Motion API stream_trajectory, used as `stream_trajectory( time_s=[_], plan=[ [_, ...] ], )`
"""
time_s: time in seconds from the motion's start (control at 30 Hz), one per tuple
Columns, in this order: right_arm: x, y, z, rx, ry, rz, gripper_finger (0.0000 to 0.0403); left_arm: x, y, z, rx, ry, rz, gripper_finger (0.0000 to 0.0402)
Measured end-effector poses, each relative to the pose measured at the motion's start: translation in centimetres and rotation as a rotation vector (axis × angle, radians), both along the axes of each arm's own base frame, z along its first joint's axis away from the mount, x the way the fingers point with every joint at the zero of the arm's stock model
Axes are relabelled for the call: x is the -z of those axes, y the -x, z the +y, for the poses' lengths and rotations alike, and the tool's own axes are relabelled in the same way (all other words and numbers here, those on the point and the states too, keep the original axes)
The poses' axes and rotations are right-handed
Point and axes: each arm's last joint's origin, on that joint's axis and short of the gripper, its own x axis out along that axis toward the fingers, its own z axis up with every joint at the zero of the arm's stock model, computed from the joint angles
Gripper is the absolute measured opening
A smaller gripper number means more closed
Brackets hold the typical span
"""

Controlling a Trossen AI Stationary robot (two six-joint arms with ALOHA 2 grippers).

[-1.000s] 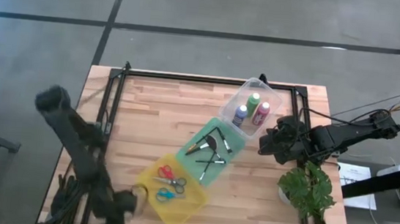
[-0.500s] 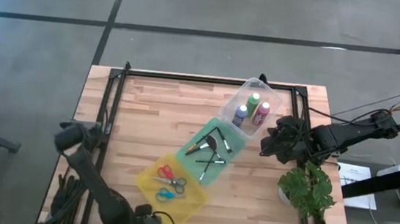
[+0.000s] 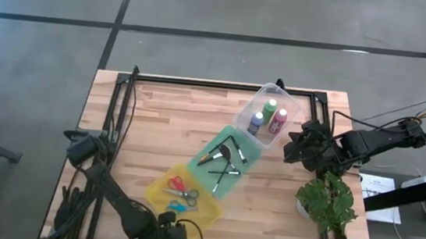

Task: Pick & Place Paint Supplies
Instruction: Adjust the bins

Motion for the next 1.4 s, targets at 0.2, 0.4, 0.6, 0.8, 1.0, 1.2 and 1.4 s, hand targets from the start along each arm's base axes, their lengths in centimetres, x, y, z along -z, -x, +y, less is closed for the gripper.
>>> stream_trajectory(
  time_s=[0.2, 0.4, 0.6, 0.8, 1.0, 1.2, 1.4],
  plan=[
    [0.0, 0.4, -0.2, 0.002, -0.002, -0.014, 0.0008, -0.1, -1.2, 1.0, 0.018, -0.019, -0.032, 0.0000],
    [0.0, 0.4, -0.2, 0.007, 0.000, -0.016, 0.0008, 0.0, -2.1, 1.6, 0.022, 0.002, -0.055, 0.0000],
    [0.0, 0.4, -0.2, 0.007, -0.001, -0.017, 0.0008, -0.5, -0.4, 0.0, 0.088, 0.046, -0.027, 0.0000],
    [0.0, 0.4, -0.2, 0.003, 0.000, -0.012, 0.0008, -0.9, 3.2, -1.9, 0.047, 0.058, 0.100, 0.0000],
    [0.0, 0.3, -0.1, -0.003, 0.001, -0.011, 0.0008, -0.1, 4.8, -1.1, -0.101, -0.021, 0.228, 0.0000],
    [0.0, 0.3, -0.1, -0.007, 0.002, -0.010, 0.0008, 1.2, 5.6, 0.2, -0.247, -0.076, 0.303, 0.0000],
    [0.0, 0.3, -0.1, -0.008, 0.003, -0.010, 0.0008, 1.3, 5.1, 0.9, -0.335, -0.098, 0.277, 0.0000]
  ],
)
